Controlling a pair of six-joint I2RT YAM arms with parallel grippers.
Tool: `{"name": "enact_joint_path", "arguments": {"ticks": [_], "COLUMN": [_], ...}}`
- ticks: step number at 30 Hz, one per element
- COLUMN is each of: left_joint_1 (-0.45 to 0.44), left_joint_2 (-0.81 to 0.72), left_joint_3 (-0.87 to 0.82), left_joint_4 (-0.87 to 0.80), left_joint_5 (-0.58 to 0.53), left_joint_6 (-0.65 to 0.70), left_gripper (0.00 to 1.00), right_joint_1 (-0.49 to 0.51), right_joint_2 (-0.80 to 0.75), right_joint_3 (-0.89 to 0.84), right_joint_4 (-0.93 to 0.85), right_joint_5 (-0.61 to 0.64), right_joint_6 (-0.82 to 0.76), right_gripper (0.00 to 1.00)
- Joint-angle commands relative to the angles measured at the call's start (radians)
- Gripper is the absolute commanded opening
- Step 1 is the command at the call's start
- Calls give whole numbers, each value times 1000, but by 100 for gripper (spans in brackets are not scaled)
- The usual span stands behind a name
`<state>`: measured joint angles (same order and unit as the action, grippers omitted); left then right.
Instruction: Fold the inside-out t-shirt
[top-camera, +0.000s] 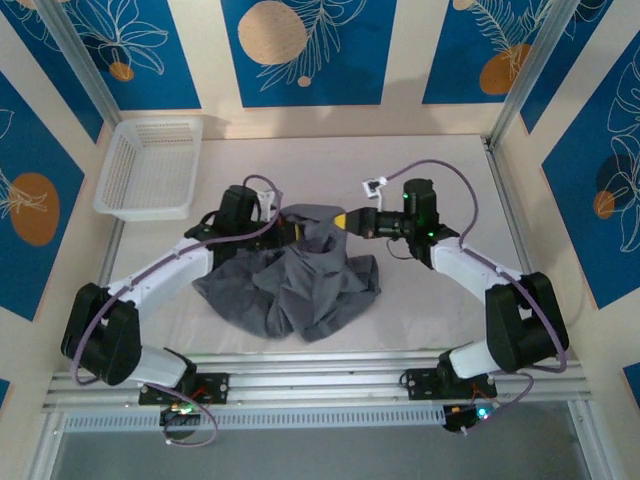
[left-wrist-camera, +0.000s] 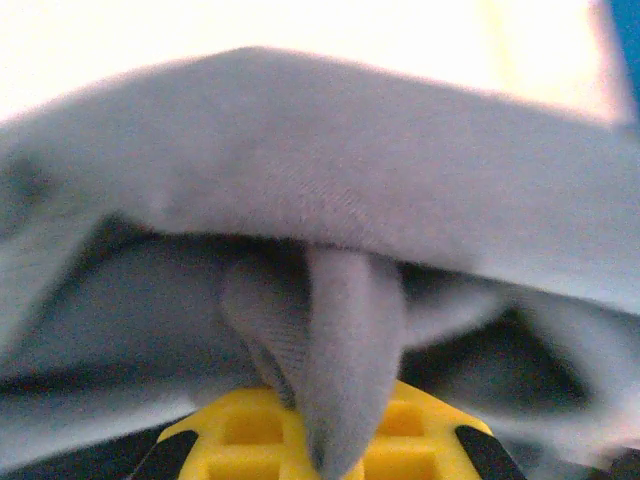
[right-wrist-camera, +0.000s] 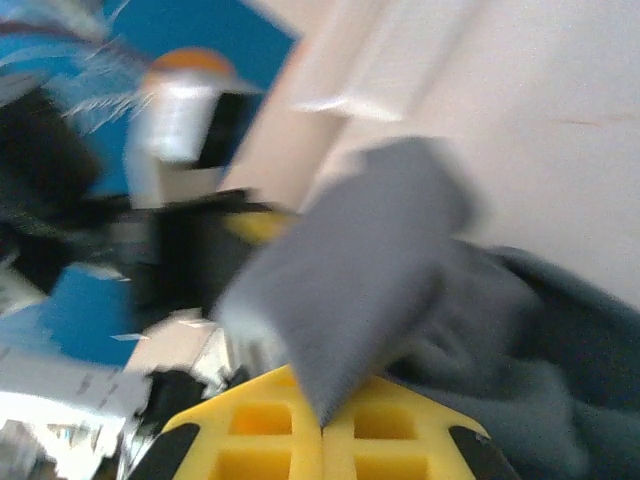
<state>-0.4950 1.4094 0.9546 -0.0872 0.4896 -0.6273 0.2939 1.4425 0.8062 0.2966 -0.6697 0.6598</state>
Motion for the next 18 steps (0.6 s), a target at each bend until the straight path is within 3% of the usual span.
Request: {"name": "enact_joint_path", "arguments": {"ticks": [1, 4, 6, 9, 12, 15, 18], "left_joint_1": [-4, -11, -10, -10, -10, -11, -14], "left_joint_2": [-35, -110, -134, -138, -124, -109, -97], "left_joint_3": [-13, 30, 42, 31, 15, 24, 34], "left_joint_4": [311, 76, -22, -27, 4, -6, -12], "left_joint_5": [466, 394, 341, 329, 333, 335, 342], "left_joint_6": [-146, -20, 46, 44, 21, 32, 32], "left_gripper": [0, 0, 0, 0, 0, 0, 0], "right_joint_1": [-42, -54, -67, -70, -1, 100, 190], "right_joint_2": [106, 175, 145, -18, -214, -333, -357], "right_joint_3": [12, 35, 10, -70, -166, -197, -171], "right_joint_4": [-220, -235, -194, -176, -131, -128, -161], "right_joint_5": [135, 78, 53, 208, 409, 446, 525], "right_joint_6": [-46, 14, 57, 28, -116, -303, -374], "right_gripper": [0, 30, 38, 44, 47, 37, 37]}}
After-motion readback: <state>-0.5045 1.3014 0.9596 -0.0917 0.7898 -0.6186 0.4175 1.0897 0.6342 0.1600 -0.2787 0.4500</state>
